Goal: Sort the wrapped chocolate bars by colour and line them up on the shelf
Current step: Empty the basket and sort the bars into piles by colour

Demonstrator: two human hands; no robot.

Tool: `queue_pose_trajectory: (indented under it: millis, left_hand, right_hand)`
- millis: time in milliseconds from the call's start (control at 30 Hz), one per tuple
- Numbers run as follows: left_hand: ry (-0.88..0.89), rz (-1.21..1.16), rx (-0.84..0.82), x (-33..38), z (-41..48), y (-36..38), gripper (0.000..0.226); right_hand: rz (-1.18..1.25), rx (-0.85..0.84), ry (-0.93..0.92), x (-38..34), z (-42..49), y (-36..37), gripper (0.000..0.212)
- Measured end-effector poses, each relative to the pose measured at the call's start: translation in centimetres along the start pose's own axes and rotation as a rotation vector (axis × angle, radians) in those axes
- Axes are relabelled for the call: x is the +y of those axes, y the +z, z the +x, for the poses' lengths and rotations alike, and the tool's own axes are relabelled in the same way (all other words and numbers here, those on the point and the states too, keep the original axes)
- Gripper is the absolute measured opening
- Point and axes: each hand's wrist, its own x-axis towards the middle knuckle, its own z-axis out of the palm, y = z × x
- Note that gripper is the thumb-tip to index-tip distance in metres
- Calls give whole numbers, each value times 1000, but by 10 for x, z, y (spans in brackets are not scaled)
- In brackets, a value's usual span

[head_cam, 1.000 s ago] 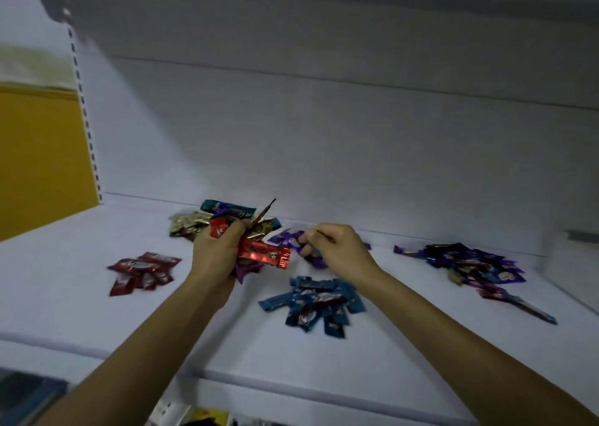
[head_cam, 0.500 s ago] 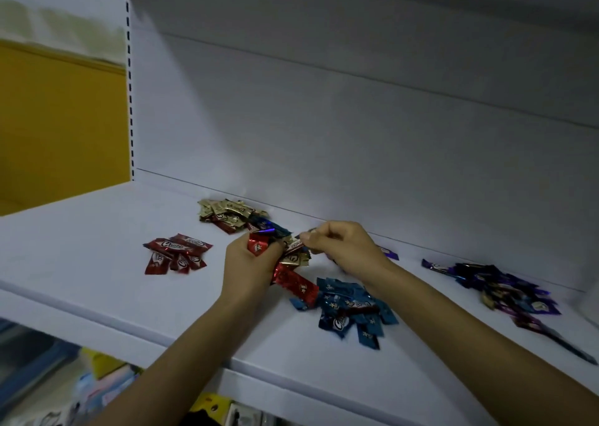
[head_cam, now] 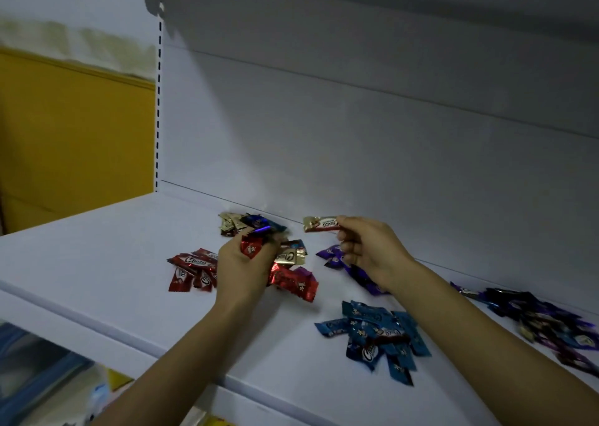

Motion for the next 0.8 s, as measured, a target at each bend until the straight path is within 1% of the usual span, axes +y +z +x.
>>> queue_pose_trajectory:
  millis: [67,100,200,367,467,533,600,633,700,800]
  left_hand:
    - [-80,-57,30,-3,5,-12,2]
    - [-133,-105,48,-5,7,-17,3]
    - [-249,-210,84,-10,11,-23,3]
    - [-229,-171,70,-11,8,-19,4]
    - [-227,-181,81,-8,7,-19,5]
    - [-216,-167,88,-8,7,-19,6]
    - [-214,-163,89,-6,6,-19,5]
    - [-215,-175,88,-5,6,-19,5]
    - [-212,-183,82,-4,4,-18,5]
    - [-200,-154,85,-5,3,-19,5]
  right_hand:
    - [69,42,38,-4,12,6,10]
    - [93,43,63,-5,19,12,10]
    - [115,-32,91,-13,41,38,13]
    - [-47,-147,48,-18,54,64,20]
    - [-282,-270,8,-7,39,60,31]
    - [-401,-339,9,1,26,53,33]
    - [-438,-381,30,7,14,46,30]
    - [-447,-395,28,9,11,43,25]
    - [-447,-409,-3,13,5,40,14]
    - [-450,-392,-62,15,4,38,9]
